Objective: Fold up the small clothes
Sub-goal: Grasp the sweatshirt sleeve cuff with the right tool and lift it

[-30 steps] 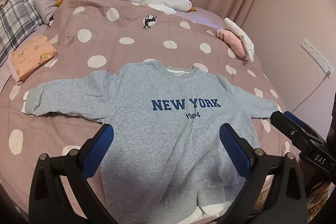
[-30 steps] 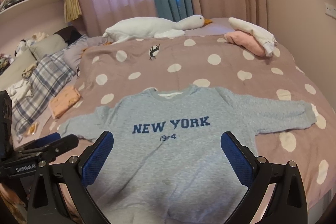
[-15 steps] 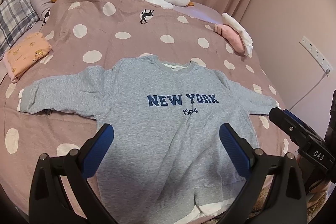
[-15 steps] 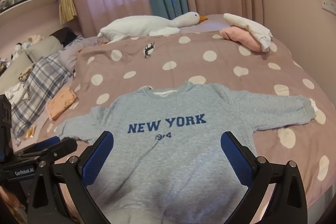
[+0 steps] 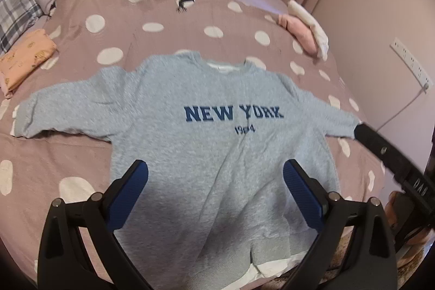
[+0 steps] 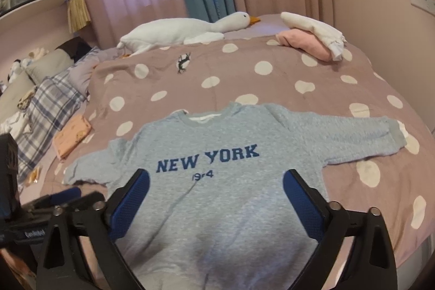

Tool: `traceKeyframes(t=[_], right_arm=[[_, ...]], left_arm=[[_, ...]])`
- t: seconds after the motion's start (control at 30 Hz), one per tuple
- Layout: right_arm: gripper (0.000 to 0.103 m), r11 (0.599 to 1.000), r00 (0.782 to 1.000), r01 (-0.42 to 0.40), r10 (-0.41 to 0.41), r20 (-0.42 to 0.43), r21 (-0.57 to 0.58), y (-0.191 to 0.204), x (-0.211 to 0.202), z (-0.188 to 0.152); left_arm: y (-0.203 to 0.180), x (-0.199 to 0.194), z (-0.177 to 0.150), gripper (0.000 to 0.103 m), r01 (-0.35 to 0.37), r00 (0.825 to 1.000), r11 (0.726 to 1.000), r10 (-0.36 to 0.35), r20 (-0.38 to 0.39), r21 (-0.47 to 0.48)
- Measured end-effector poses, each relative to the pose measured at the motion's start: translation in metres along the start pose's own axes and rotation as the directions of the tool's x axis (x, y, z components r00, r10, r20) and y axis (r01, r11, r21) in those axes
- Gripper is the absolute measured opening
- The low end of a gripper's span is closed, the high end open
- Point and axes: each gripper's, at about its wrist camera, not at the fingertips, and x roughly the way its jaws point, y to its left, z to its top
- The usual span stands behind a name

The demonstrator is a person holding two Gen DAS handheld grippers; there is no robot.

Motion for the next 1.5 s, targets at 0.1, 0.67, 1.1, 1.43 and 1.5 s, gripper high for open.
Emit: traceKeyframes(t=[0.1, 0.67, 1.1, 1.43, 1.5], right_arm=[[0.096, 1.0, 1.0, 0.01, -0.009, -0.018, 0.026, -0.008, 0.005, 0.0], [0.05, 0.885, 0.986, 0.167, -0.144, -0.084, 0.434, -0.183, 0.024, 0.009], [0.048, 0.648, 0.948, 0.313, -0.251, -0.193, 0.695, -0.344, 0.053, -0.017], [0.023, 0.623, 0.961, 0.267, -0.231, -0.154, 0.735, -0.366, 0.083, -0.006], [0.02, 0.647, 0.96, 0.257, -0.254, -0.114, 0.718, -0.363, 0.075, 0.0]], left_arm=[[-0.004, 0.015, -0.006, 0.095, 0.011, 0.999, 1.0, -0.01, -0.052, 0.01], [-0.027, 0.092, -0.056, 0.073, 0.065, 0.94, 0.996, -0.039, -0.338, 0.067], [-0.028, 0.096, -0.058, 0.073, 0.038, 0.942, 0.996, -0.009, -0.337, 0.08], [-0.026, 0.096, -0.052, 0.073, 0.044, 0.94, 0.998, -0.026, -0.34, 0.044], [-0.025, 0.095, -0.049, 0.073, 0.05, 0.941, 0.998, -0.037, -0.335, 0.03]])
